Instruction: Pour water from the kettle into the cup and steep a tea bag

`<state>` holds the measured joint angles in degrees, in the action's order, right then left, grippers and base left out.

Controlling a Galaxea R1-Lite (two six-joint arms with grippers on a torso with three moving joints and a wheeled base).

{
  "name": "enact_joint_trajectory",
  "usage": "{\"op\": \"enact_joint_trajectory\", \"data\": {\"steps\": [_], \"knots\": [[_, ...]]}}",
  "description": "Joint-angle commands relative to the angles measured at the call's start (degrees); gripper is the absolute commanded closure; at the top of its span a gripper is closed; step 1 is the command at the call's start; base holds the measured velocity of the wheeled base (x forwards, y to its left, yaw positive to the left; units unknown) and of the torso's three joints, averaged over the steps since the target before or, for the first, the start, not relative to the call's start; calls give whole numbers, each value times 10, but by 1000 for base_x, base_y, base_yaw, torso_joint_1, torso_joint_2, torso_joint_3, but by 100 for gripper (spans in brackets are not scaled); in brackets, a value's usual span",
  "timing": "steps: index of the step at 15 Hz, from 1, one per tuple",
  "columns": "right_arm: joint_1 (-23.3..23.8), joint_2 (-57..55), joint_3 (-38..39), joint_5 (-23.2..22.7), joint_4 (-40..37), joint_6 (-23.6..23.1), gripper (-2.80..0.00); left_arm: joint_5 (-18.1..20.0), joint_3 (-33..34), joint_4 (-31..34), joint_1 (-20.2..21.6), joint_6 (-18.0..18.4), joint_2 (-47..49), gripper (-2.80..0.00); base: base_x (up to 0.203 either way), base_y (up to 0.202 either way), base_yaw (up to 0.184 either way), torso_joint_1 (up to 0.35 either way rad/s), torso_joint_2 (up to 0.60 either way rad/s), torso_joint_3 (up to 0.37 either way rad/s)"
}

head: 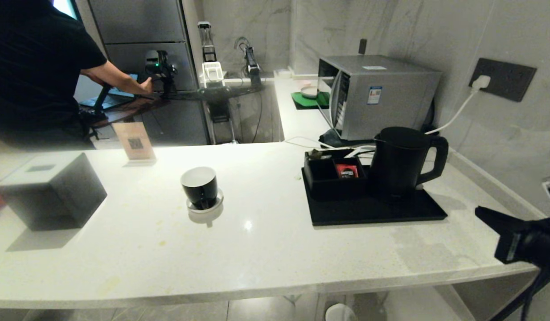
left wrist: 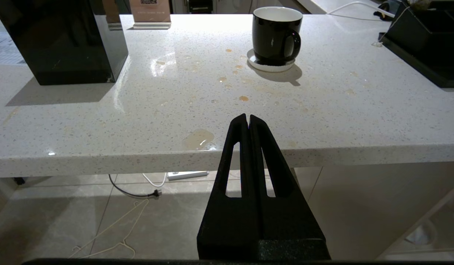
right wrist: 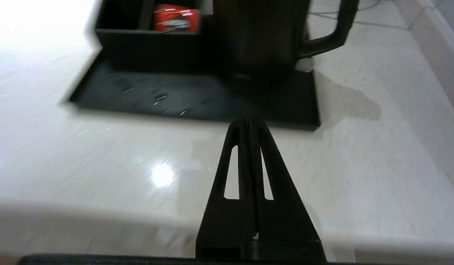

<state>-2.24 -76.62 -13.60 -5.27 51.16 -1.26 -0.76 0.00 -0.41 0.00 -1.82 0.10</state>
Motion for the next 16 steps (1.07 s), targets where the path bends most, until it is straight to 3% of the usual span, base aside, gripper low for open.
{"op": "enact_joint_trajectory", "data": {"steps": [1, 2, 4, 8, 16], "knots": [[25, -187, 0, 5, 161, 0, 0, 0, 0, 0, 0, 0, 0, 0, 0, 0, 0, 0, 0, 0], [35, -230, 0, 11, 220, 1, -280, 0, 0, 0, 0, 0, 0, 0, 0, 0, 0, 0, 0, 0], [51, -280, 0, 26, 298, 2, -280, 0, 0, 0, 0, 0, 0, 0, 0, 0, 0, 0, 0, 0], [56, -326, -34, 52, 360, 3, -280, 0, 0, 0, 0, 0, 0, 0, 0, 0, 0, 0, 0, 0], [65, -374, -137, 59, 365, 3, -280, 0, 0, 0, 0, 0, 0, 0, 0, 0, 0, 0, 0, 0]]}}
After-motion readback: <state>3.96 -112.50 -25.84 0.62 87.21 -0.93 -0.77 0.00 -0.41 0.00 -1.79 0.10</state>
